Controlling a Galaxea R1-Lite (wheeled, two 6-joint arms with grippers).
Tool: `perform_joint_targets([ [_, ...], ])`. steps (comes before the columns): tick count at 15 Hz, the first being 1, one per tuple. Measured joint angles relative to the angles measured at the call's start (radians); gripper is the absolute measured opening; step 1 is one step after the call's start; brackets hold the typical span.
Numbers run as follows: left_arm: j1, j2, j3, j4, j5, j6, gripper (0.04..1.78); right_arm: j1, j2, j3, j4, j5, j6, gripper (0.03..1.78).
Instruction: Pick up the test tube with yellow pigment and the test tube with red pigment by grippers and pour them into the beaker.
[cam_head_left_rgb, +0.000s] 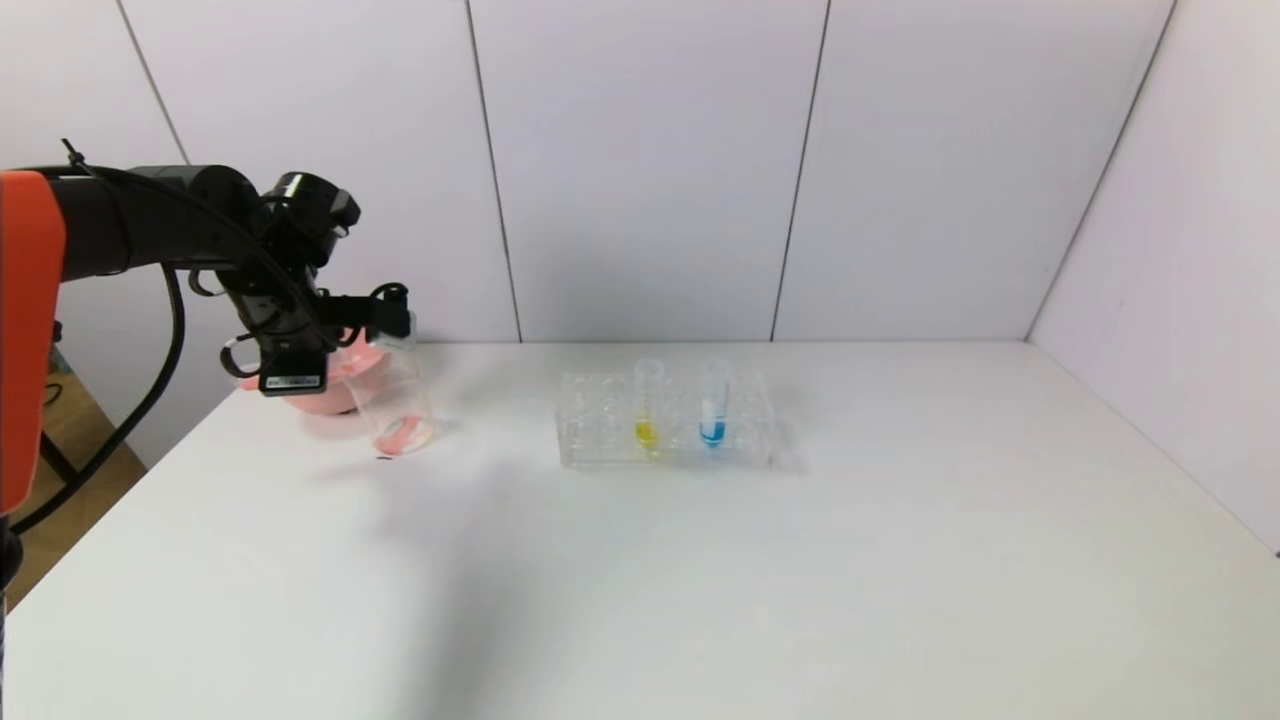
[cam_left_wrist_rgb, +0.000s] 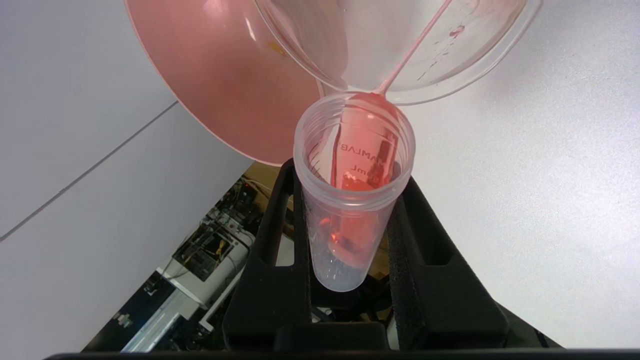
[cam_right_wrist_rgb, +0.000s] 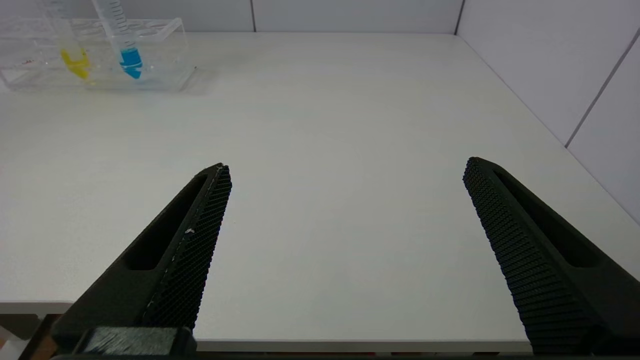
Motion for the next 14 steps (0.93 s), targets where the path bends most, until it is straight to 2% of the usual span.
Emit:
perform_joint_targets([
  [14, -0.017, 0.013, -0.005, -0.013, 0.044, -0.02, 0.45, 0.0, 0.0, 0.0, 0.0, 0.0, 0.0, 1.7],
])
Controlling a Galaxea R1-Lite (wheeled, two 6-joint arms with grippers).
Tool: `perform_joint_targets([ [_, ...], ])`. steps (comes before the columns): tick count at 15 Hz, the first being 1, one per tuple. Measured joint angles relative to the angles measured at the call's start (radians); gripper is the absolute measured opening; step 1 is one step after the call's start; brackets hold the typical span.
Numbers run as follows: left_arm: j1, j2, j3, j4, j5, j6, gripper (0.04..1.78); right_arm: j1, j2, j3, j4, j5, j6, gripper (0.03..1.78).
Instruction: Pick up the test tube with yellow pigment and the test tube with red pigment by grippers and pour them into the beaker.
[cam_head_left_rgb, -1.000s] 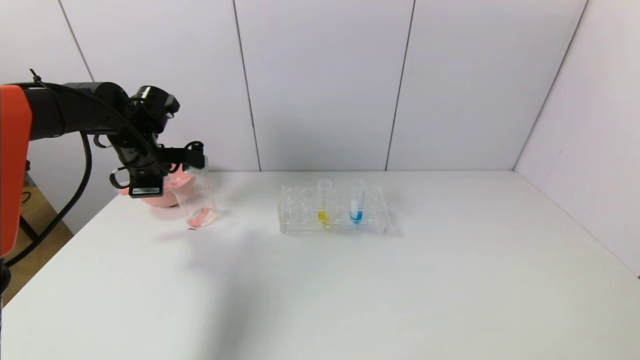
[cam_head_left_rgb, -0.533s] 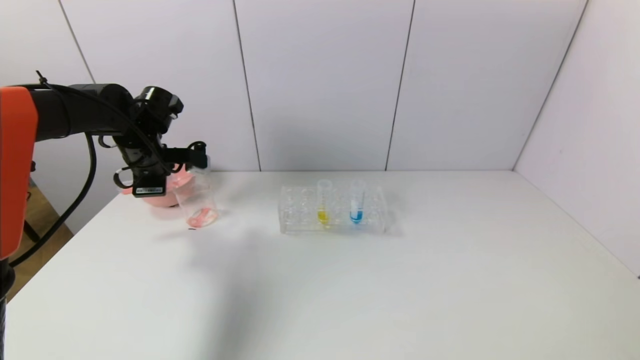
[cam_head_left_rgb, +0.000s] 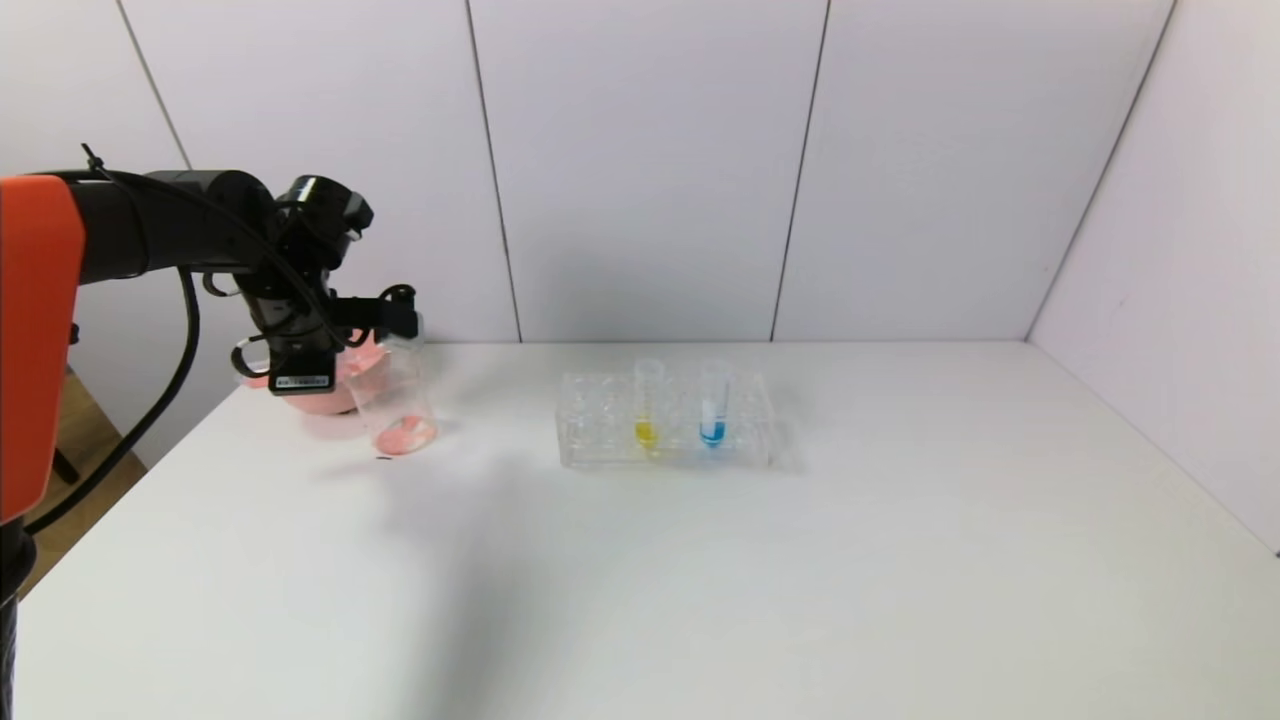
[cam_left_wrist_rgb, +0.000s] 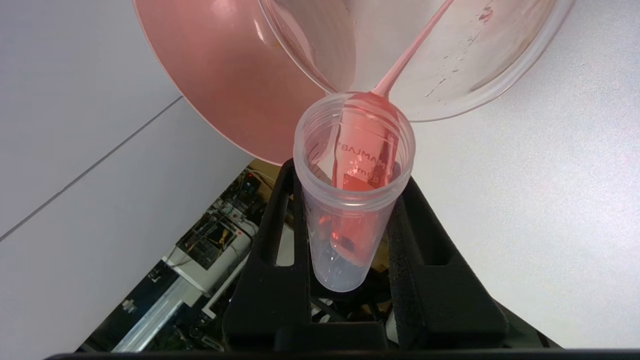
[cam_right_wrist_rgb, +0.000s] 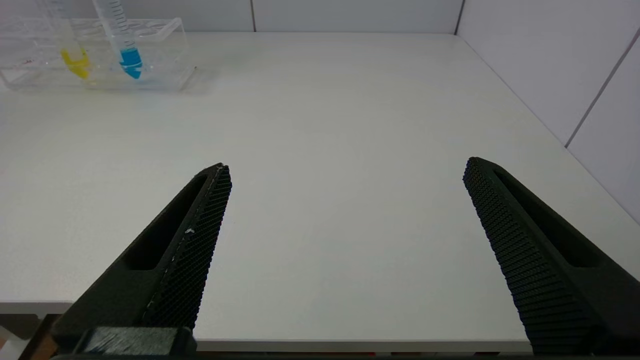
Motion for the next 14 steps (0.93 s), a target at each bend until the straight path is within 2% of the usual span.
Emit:
perform_joint_targets([
  [14, -0.005, 0.001, 0.0, 0.003, 0.023, 0.0, 0.45, 0.0, 0.0, 0.0, 0.0, 0.0, 0.0, 1.7],
])
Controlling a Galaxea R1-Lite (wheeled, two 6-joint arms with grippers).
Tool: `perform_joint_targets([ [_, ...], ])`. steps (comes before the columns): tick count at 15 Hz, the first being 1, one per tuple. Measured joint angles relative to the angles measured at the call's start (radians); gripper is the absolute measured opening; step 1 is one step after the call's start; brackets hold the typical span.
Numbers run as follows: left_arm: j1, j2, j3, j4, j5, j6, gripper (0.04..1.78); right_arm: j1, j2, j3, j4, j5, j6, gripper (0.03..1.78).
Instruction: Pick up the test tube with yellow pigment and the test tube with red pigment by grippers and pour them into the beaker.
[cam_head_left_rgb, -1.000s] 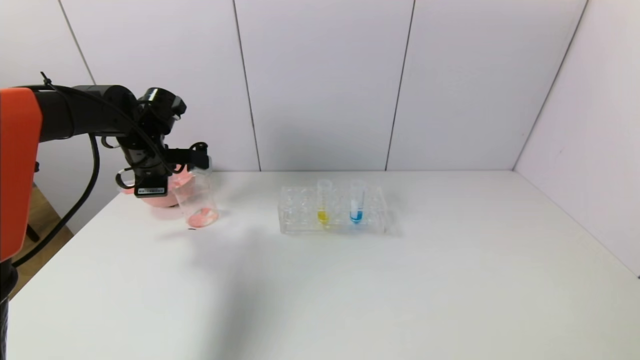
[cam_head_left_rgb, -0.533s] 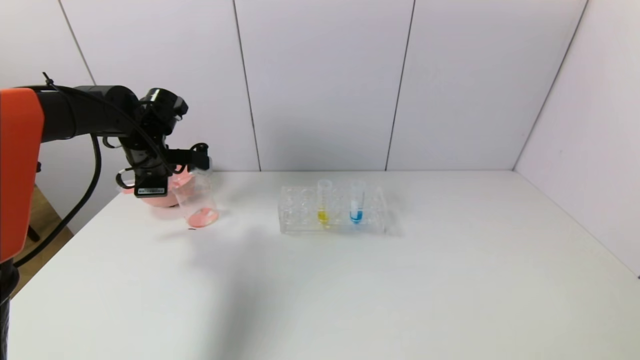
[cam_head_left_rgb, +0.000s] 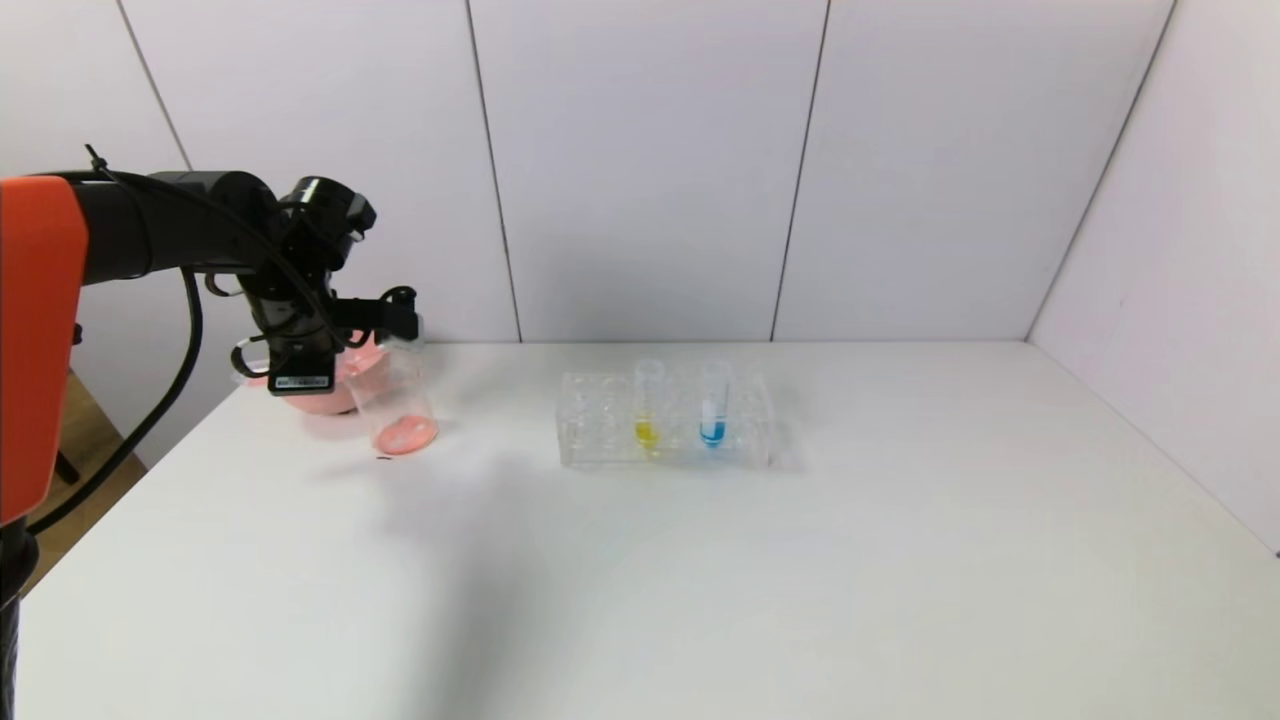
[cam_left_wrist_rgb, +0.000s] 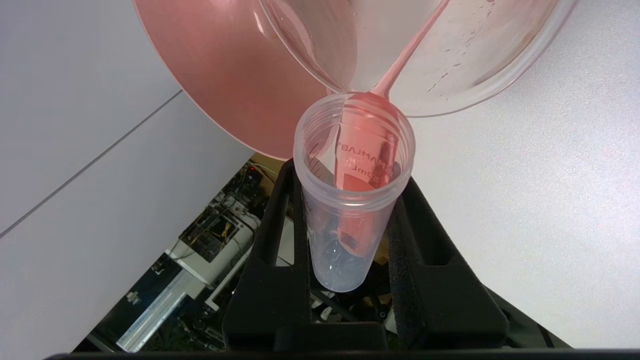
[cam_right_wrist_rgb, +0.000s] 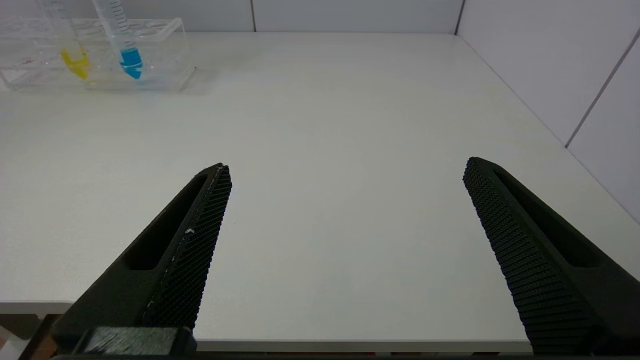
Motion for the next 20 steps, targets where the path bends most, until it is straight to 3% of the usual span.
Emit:
perform_joint_targets([
  [20, -0.015, 0.0, 0.0, -0.002, 0.044, 0.0, 0.45, 0.0, 0.0, 0.0, 0.0, 0.0, 0.0, 1.7],
])
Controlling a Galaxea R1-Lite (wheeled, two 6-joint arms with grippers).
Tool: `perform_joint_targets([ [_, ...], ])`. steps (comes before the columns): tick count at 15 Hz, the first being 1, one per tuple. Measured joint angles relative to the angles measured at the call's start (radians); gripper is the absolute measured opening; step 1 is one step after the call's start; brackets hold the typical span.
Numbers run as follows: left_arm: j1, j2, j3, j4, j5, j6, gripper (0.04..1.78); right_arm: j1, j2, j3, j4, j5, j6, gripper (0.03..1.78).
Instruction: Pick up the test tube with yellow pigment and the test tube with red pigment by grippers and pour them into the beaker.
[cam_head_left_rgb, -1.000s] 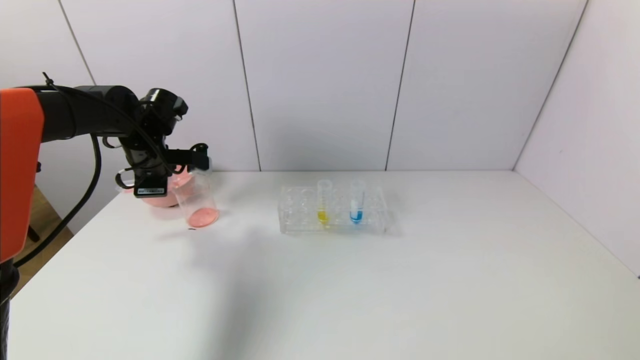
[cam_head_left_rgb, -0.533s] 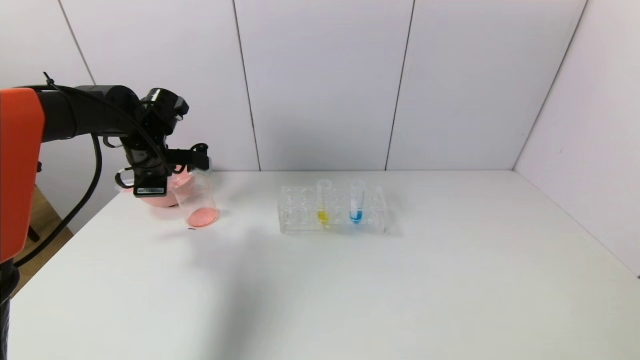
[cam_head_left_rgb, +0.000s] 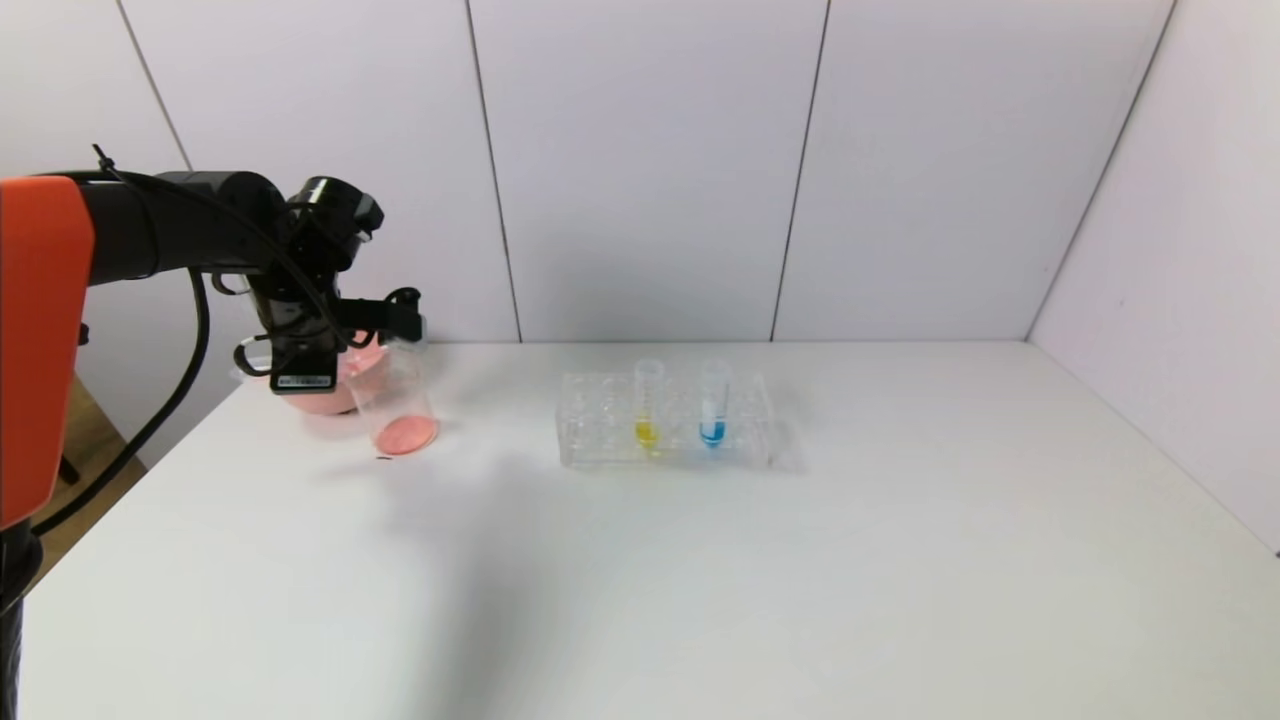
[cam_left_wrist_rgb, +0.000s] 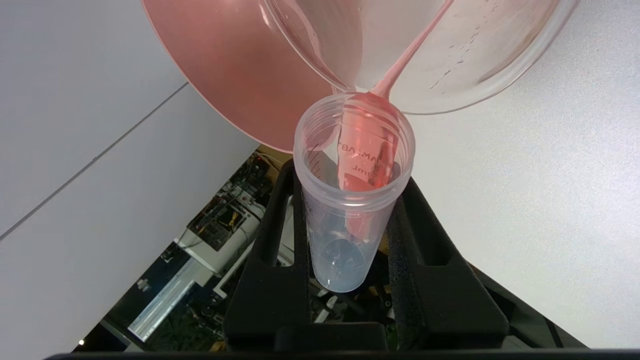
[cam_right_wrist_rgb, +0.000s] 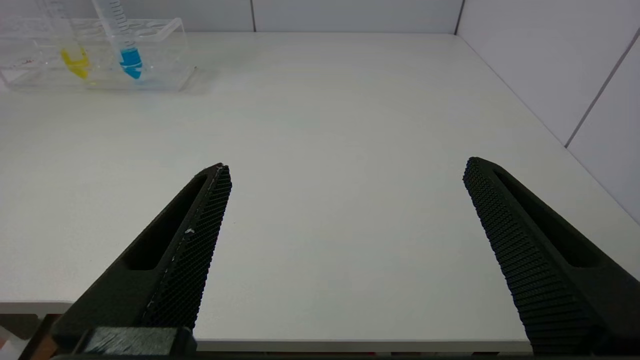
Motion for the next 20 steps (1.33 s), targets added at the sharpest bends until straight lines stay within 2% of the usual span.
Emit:
perform_joint_targets([
  [20, -0.017, 0.0, 0.0, 0.002, 0.05, 0.009, 0.45, 0.0, 0.0, 0.0, 0.0, 0.0, 0.0, 1.7],
])
